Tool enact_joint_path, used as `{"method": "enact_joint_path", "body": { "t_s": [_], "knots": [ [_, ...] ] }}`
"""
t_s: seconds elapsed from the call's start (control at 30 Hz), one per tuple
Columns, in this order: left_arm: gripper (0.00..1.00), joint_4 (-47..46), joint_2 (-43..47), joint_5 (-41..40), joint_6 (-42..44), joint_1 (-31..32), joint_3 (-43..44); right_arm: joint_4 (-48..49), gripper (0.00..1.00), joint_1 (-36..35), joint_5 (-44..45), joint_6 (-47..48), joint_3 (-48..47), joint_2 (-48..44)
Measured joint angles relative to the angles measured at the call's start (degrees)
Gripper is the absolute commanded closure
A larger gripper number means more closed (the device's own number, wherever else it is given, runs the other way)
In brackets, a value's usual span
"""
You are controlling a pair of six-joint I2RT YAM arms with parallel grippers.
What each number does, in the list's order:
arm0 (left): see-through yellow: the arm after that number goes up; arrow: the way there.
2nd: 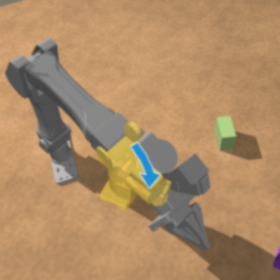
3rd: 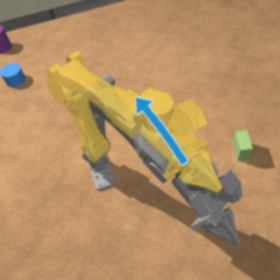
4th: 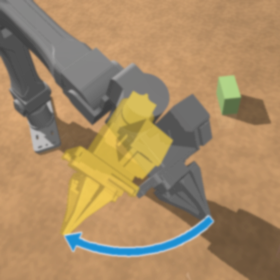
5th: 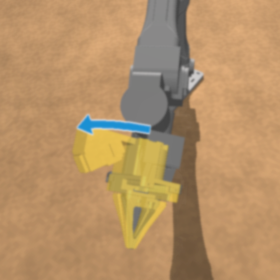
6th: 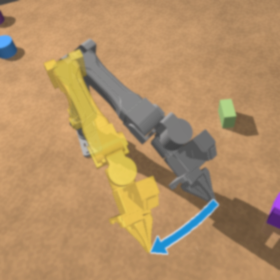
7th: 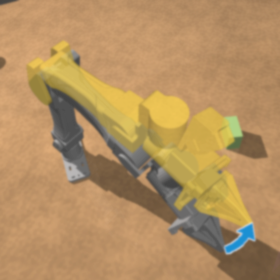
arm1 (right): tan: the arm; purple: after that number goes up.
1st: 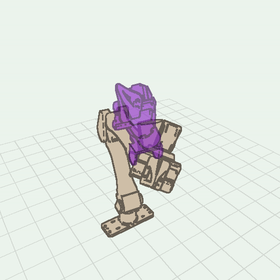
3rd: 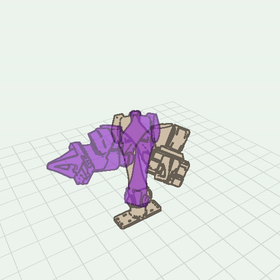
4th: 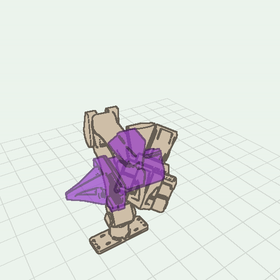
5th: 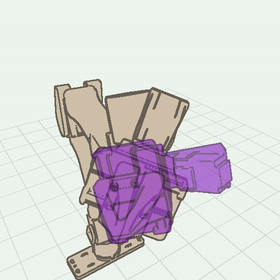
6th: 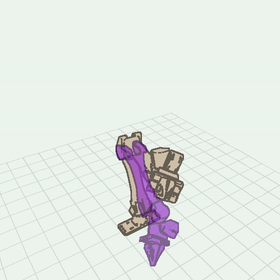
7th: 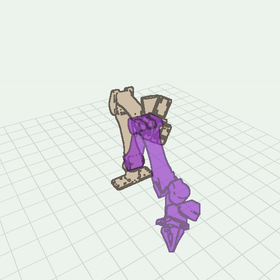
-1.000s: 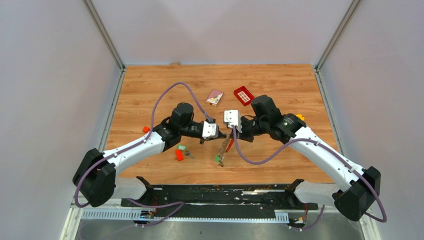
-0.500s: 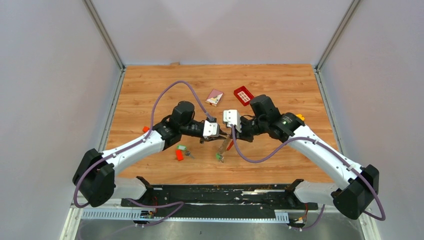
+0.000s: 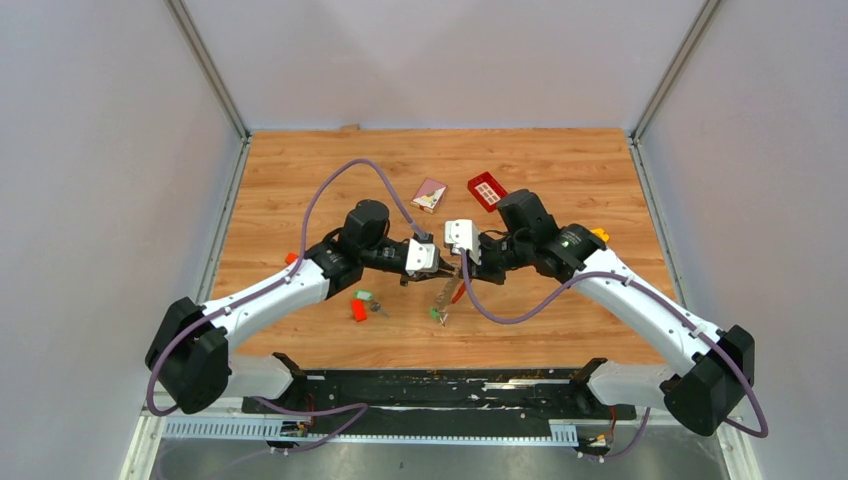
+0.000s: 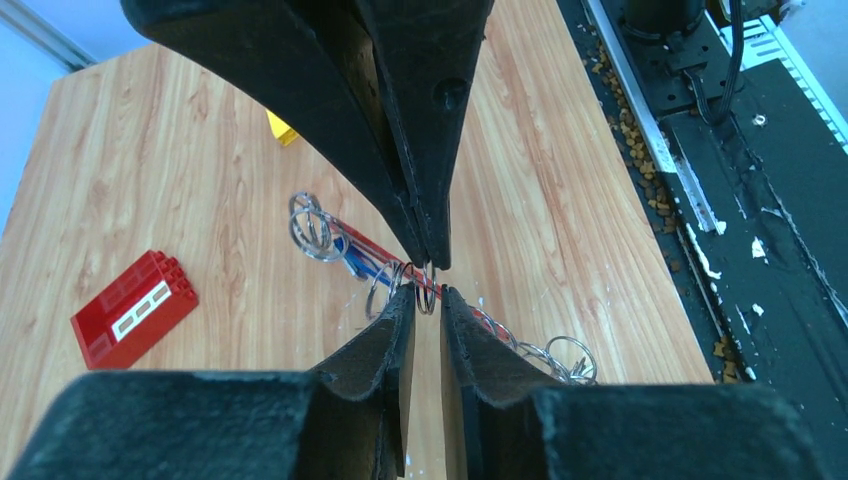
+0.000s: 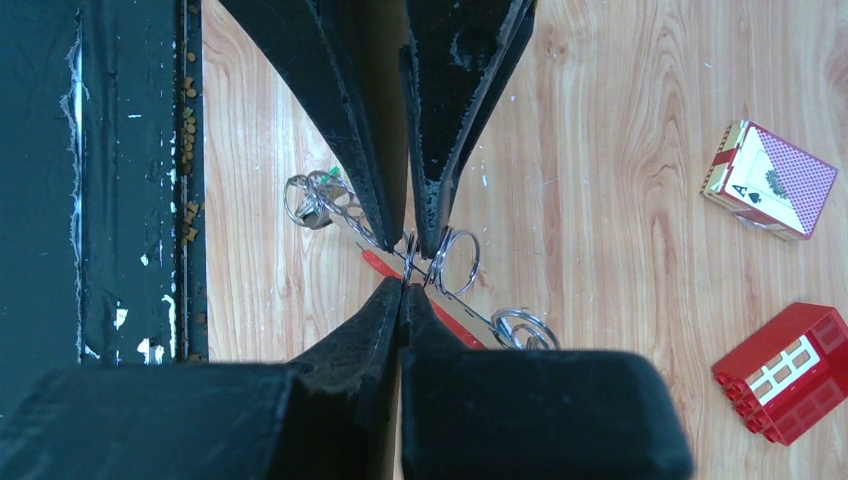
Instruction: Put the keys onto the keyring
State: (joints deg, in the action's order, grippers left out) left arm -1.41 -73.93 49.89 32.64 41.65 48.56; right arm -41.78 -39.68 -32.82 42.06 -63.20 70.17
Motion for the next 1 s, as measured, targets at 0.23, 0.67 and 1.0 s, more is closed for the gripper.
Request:
{"method": "enact_joint_path", "body": {
  "t_s": [0.23,0.67,1.0],
  "knots": [
    [0.83,0.2,-0.3,0.6,-0.2,0.7,1.4,0.0,1.00,0.0,-0.3,-0.2,0.0,0.1],
    [1.00,1.2,-1.1,0.6,0.9,1.1,1.8,0.0,1.00,0.0,-0.2,-0.5,0.0,0.1],
    [1.00,0.0,-1.1,-0.8,-1.5,1.4,1.7,0.1,0.91,0.2,0.4,-1.6,0.1,-0.3]
  ]
}}
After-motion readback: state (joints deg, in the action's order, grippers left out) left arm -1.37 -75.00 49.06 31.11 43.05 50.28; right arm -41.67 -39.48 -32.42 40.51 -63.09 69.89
